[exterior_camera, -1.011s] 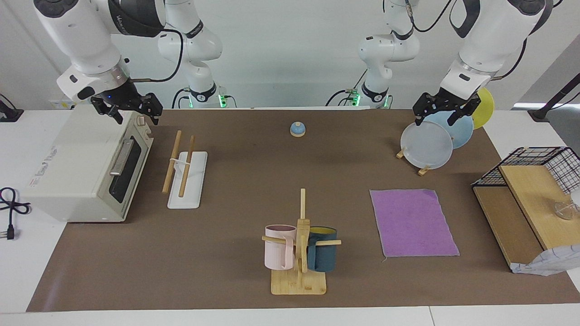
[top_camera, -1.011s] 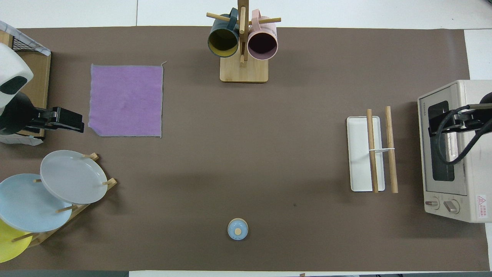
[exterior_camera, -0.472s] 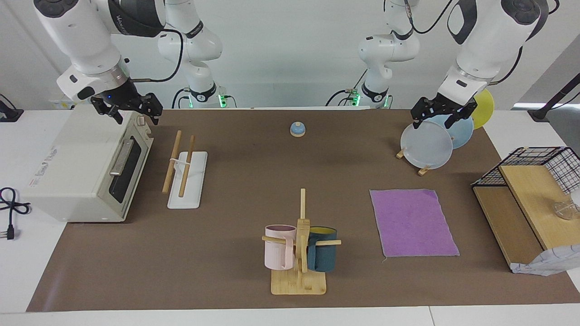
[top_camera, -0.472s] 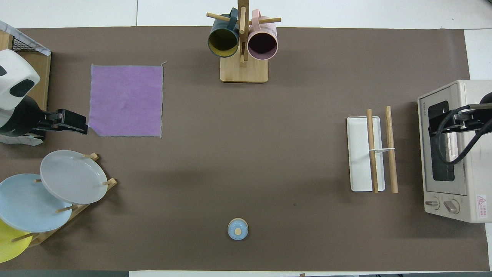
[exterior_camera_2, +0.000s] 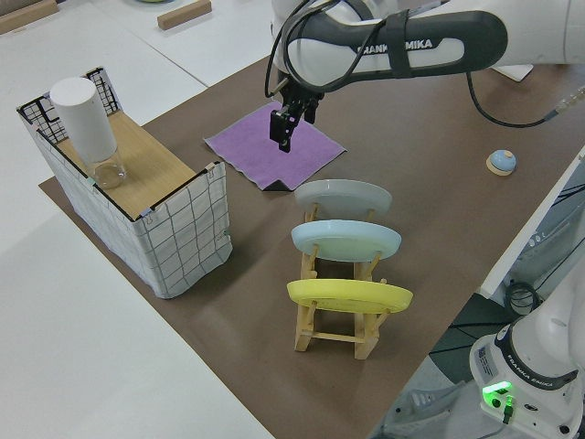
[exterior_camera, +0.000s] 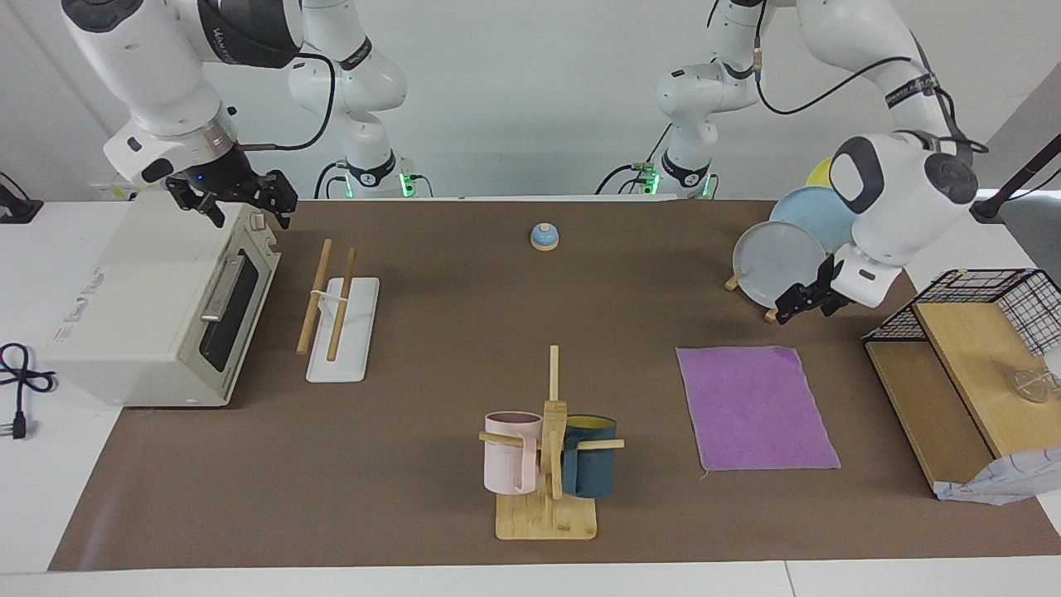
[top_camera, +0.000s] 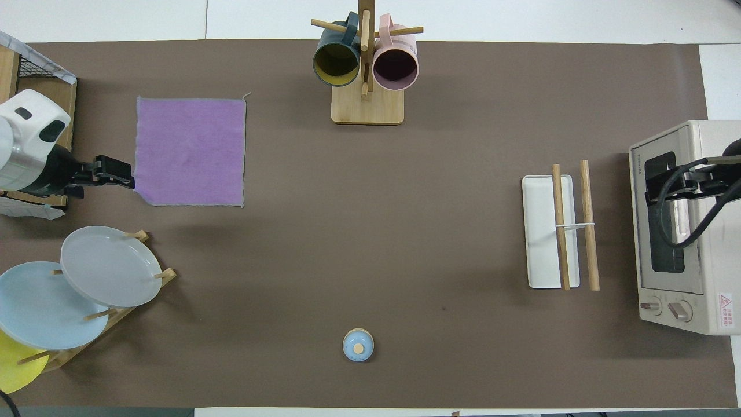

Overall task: Fold towel and hang on rack
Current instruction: 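Reach the left gripper to the near corner of the purple towel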

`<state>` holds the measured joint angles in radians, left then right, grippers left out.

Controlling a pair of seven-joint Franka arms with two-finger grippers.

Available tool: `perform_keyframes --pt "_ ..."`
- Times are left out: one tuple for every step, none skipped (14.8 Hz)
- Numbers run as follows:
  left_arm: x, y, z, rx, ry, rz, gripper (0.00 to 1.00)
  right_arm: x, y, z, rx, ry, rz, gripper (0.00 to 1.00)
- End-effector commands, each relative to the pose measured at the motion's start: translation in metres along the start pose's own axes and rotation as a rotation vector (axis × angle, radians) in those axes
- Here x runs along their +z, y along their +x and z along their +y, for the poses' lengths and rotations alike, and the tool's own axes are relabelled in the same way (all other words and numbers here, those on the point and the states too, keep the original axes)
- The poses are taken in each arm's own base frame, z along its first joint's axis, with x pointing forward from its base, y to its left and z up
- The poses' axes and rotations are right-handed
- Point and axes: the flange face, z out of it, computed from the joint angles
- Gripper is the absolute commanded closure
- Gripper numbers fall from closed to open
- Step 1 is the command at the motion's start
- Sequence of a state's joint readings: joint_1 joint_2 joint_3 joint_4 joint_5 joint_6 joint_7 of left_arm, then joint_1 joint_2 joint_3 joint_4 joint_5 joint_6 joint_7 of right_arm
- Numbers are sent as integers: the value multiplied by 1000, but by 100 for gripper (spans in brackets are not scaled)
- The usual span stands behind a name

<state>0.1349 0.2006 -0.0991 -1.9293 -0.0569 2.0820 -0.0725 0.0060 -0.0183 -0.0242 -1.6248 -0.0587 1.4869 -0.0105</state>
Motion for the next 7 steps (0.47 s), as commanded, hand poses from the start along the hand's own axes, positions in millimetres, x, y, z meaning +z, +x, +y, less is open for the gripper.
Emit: perform_keyframes --pt "47 12 -16 -30 -18 10 1 -2 -5 3 -14 1 4 0" --pt "59 16 -19 -38 -21 8 2 -1 -6 3 -14 1 0 0" --pt "68 18 -21 -41 -22 5 5 -1 -5 1 -18 1 1 0" --pt "74 19 -22 -45 -23 5 6 -1 -5 0 -20 1 3 0" --pt "74 19 -23 -48 -22 0 9 -1 -5 0 -20 1 3 0" --pt "74 19 -25 -50 -21 -7 12 -1 -5 2 -17 1 3 0" --pt "74 19 -26 -53 -22 -10 18 -1 -5 3 -15 1 3 0"
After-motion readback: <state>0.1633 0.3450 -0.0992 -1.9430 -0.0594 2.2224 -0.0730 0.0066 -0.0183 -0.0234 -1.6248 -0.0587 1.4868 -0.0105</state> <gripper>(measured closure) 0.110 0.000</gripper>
